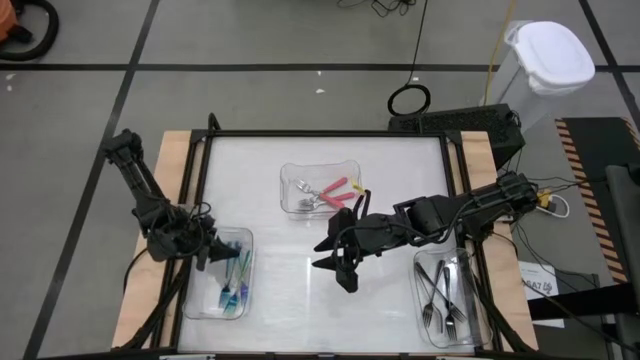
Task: Sort silverware by color (type)
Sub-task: Put the blue fork into the left transparent bin, then return to Home Position
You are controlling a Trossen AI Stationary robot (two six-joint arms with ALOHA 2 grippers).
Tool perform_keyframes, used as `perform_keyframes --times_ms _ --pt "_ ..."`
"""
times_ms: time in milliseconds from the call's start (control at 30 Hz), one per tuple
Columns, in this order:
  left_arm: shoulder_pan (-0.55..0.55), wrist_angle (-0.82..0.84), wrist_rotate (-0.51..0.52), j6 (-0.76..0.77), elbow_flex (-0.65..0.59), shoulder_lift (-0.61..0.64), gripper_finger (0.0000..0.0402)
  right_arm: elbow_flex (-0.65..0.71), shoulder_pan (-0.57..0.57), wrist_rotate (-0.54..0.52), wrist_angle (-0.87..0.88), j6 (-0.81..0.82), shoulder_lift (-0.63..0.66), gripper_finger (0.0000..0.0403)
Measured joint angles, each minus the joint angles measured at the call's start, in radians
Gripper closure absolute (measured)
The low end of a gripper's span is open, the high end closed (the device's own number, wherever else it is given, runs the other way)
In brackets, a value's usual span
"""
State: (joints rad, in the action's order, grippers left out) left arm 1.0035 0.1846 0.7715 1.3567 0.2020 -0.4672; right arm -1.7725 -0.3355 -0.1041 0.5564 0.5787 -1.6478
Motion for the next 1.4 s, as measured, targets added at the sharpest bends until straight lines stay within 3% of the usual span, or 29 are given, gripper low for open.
perform_keyframes --times_ms 233,700,900,1100,1400 --pt "0.020 -0.021 -0.001 -0.004 0.000 -0.010 0.0389 0.000 0.000 -0.057 -0.003 -0.019 0.000 0.0229" --pt "0.021 -0.018 -0.032 -0.001 0.001 -0.067 0.0279 0.000 0.007 -0.054 -0.006 -0.015 0.000 0.0229" --pt "0.021 -0.015 -0.069 -0.101 0.054 -0.067 0.0233 0.000 0.007 -0.053 -0.006 -0.015 0.000 0.0229" --pt "0.021 0.129 -0.081 -0.137 0.146 -0.067 0.0195 0.000 0.008 -0.053 -0.005 -0.017 0.000 0.0229" --pt "0.020 0.343 -0.092 -0.191 0.342 -0.067 0.0191 0.000 0.010 -0.073 -0.005 -0.057 0.000 0.0229"
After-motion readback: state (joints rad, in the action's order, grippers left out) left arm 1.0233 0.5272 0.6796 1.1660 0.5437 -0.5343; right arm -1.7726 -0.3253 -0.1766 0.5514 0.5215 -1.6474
